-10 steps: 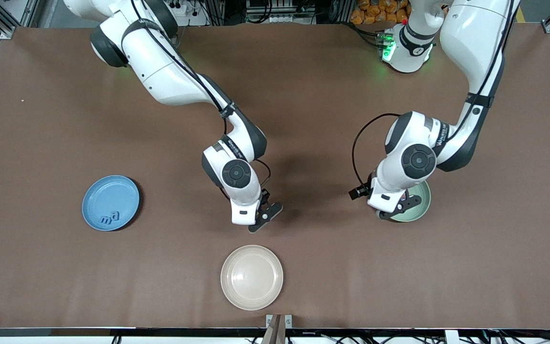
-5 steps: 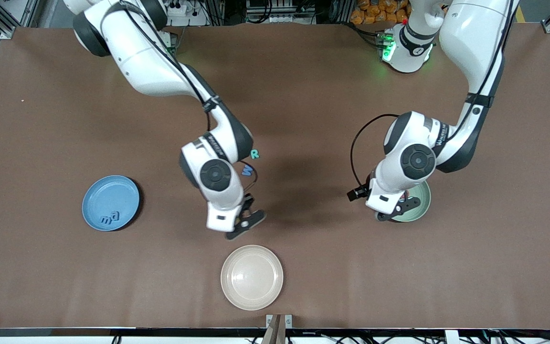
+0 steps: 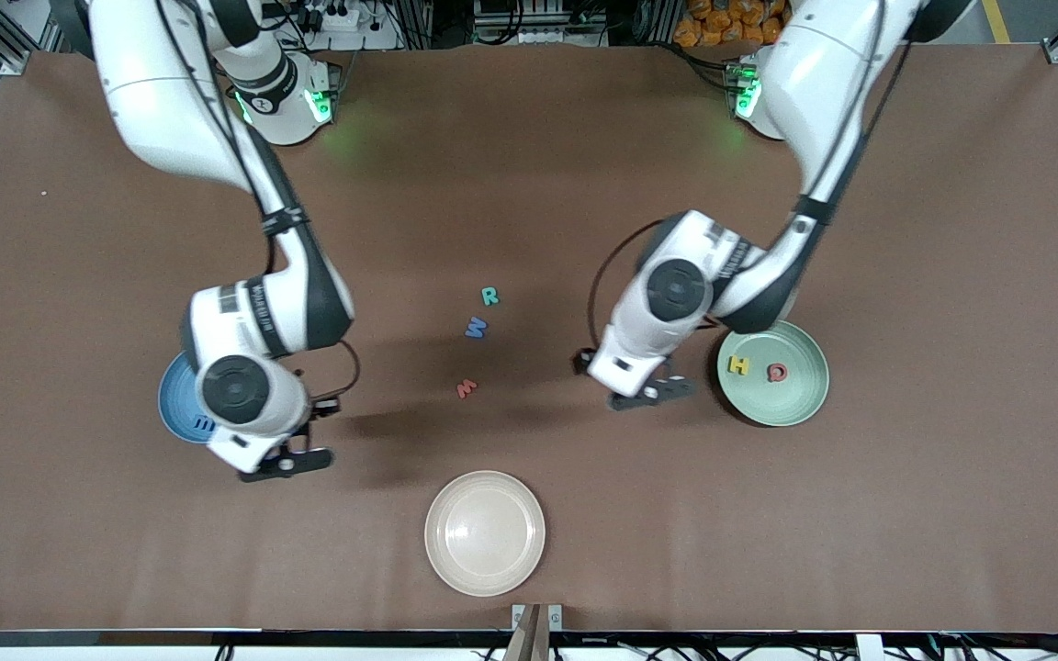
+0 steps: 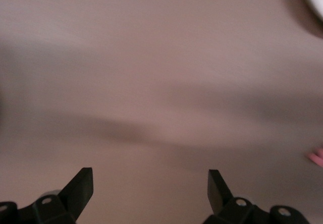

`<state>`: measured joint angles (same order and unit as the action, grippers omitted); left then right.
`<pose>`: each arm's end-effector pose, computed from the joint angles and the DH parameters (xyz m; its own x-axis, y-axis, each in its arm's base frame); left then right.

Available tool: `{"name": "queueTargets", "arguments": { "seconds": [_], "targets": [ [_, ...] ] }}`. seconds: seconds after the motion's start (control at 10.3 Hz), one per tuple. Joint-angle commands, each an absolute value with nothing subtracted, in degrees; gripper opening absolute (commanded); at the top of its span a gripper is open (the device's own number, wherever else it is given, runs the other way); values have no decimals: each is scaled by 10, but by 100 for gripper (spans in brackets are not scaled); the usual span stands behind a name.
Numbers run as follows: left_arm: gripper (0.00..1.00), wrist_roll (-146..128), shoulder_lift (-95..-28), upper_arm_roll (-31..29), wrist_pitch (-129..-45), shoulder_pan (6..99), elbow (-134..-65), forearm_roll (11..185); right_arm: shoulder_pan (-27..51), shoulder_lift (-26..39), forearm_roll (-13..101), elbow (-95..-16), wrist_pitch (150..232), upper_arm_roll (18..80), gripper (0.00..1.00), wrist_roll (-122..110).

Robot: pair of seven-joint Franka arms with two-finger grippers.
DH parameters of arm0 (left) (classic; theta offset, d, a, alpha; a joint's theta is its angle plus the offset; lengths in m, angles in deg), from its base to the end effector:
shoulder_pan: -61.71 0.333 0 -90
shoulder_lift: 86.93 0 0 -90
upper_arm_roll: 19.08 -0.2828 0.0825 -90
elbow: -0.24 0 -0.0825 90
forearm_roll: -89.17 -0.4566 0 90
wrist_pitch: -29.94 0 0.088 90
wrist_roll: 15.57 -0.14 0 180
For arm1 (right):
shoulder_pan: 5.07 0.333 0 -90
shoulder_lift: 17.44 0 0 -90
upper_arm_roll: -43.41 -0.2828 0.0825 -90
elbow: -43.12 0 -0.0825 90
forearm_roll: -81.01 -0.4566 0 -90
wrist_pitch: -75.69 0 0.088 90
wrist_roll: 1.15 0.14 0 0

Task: Sort upper and lower case letters into plates
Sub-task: 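Place the u on the blue plate while the left gripper reaches teal R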

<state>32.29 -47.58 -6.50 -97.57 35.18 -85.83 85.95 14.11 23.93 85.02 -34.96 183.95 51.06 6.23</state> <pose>0.5997 -0.4641 0.1754 0.9850 0.1690 -0.0336 0.1716 -0.9800 0.1003 0.7312 0.1538 0.1884 0.9793 0.1084 -0.1709 0.1380 -0.9754 0.1720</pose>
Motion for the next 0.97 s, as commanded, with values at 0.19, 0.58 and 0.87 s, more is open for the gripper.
{"name": "queueTargets", "arguments": {
  "seconds": [0.19,0.58,0.87],
  "targets": [
    [100,334,-447,-86,-1007,246,-826,736,65,166,875,-499,1880,502,0,98],
    [100,391,-416,-87,-1085,193,-823,712,26,165,867,-524,1899,500,100,40],
    [100,537,-385,-88,-1091,158,-816,712,32,167,866,-519,1896,497,100,44]
  ]
}}
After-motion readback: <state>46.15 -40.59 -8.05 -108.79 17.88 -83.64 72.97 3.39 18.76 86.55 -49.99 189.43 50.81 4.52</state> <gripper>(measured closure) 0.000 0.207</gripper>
